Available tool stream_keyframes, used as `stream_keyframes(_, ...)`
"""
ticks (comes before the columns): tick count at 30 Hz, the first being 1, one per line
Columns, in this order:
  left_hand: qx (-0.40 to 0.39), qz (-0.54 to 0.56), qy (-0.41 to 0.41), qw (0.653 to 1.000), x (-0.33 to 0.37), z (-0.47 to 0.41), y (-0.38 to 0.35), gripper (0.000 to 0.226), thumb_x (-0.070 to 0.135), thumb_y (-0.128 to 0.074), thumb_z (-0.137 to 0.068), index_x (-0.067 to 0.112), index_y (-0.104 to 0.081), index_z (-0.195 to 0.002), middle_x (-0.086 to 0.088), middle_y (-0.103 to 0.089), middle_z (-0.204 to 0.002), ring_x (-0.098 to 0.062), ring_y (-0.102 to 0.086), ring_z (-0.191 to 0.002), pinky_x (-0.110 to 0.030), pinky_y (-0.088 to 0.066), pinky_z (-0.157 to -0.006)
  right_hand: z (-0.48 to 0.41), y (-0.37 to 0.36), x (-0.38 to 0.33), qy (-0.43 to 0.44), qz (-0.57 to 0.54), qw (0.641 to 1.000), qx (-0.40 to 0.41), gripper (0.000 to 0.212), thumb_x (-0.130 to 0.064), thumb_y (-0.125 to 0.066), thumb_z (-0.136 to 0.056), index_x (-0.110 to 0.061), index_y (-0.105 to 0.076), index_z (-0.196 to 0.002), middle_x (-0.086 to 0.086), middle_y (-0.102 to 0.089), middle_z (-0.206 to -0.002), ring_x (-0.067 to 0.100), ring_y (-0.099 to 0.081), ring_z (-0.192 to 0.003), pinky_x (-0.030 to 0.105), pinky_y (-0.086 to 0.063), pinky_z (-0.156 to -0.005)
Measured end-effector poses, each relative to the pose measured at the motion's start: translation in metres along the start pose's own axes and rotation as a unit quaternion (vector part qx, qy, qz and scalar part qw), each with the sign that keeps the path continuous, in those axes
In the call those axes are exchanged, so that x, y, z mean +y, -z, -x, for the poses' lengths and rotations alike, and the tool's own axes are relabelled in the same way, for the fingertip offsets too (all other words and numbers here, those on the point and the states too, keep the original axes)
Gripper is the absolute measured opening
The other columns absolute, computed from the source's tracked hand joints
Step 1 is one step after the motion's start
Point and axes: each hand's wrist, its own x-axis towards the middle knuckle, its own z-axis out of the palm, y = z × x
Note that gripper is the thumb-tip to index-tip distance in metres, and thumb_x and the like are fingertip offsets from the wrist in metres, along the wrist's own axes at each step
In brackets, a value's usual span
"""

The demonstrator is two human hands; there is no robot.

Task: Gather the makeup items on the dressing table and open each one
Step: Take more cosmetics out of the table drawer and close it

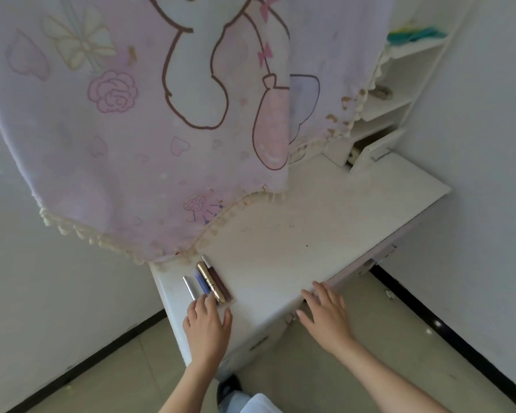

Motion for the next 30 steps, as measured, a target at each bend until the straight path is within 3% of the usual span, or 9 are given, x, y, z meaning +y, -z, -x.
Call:
stream_keyframes(4,-0.015,-0.002,-0.046,0.999,0.057,0.029,-0.013,0.052,0.034,-0.048,-0.092,0.01,-0.039,-0.137,-0.01,-0.041,-0.142,-0.031,-0.03,-0.135,-0.044,-0.027,-0.107,0.034,-0.005,0.059,-0.039,-0.012,0.998,0.037,0.044,-0.047,-0.048,-0.073,-0.021,-0.071,-0.1,0.008,-0.069,-0.113,0.027,-0.066,-0.104,0.042,-0.055,-0.076)
stream_keyframes(9,-0.051,-0.012,-0.111,0.992,0.129,0.072,-0.043,0.054,0.036,-0.048,-0.089,0.007,-0.042,-0.135,-0.013,-0.045,-0.139,-0.034,-0.035,-0.132,-0.046,-0.03,-0.105,0.088,-0.008,0.14,-0.105,-0.015,0.994,0.039,0.05,-0.051,-0.034,-0.069,-0.026,-0.074,-0.087,0.004,-0.074,-0.097,0.02,-0.071,-0.088,0.033,-0.057,-0.064)
stream_keyframes(18,-0.101,-0.043,-0.231,0.967,0.236,0.124,-0.081,0.049,0.036,-0.045,-0.092,0.01,-0.041,-0.133,-0.01,-0.04,-0.142,-0.031,-0.029,-0.134,-0.043,-0.027,-0.106,0.151,-0.017,0.242,-0.228,-0.072,0.97,0.055,0.042,-0.049,-0.047,-0.07,-0.022,-0.075,-0.087,0.009,-0.074,-0.095,0.025,-0.072,-0.085,0.037,-0.057,-0.064)
stream_keyframes(22,-0.127,-0.086,-0.242,0.958,0.266,0.117,-0.091,0.05,0.041,-0.034,-0.095,0.018,-0.028,-0.139,-0.001,-0.029,-0.148,-0.023,-0.019,-0.138,-0.038,-0.02,-0.112,0.147,-0.024,0.267,-0.229,-0.1,0.966,0.058,0.065,-0.049,-0.016,-0.092,-0.022,-0.075,-0.087,0.008,-0.074,-0.094,0.023,-0.072,-0.084,0.036,-0.057,-0.064)
stream_keyframes(24,-0.136,-0.085,-0.243,0.957,0.28,0.108,-0.099,0.049,0.04,-0.033,-0.095,0.019,-0.028,-0.139,0.0,-0.029,-0.147,-0.022,-0.018,-0.138,-0.037,-0.019,-0.112,0.136,-0.024,0.28,-0.231,-0.092,0.966,0.076,0.079,-0.05,-0.001,-0.094,-0.023,-0.075,-0.087,0.006,-0.074,-0.094,0.021,-0.072,-0.084,0.035,-0.057,-0.064)
stream_keyframes(30,-0.154,-0.073,-0.215,0.962,0.336,0.063,-0.137,0.047,0.039,-0.035,-0.095,0.015,-0.034,-0.136,-0.003,-0.033,-0.145,-0.024,-0.025,-0.135,-0.038,-0.023,-0.109,0.082,-0.006,0.339,-0.237,-0.078,0.966,0.069,0.083,-0.05,0.005,-0.093,-0.025,-0.074,-0.087,0.003,-0.074,-0.096,0.02,-0.071,-0.088,0.032,-0.057,-0.066)
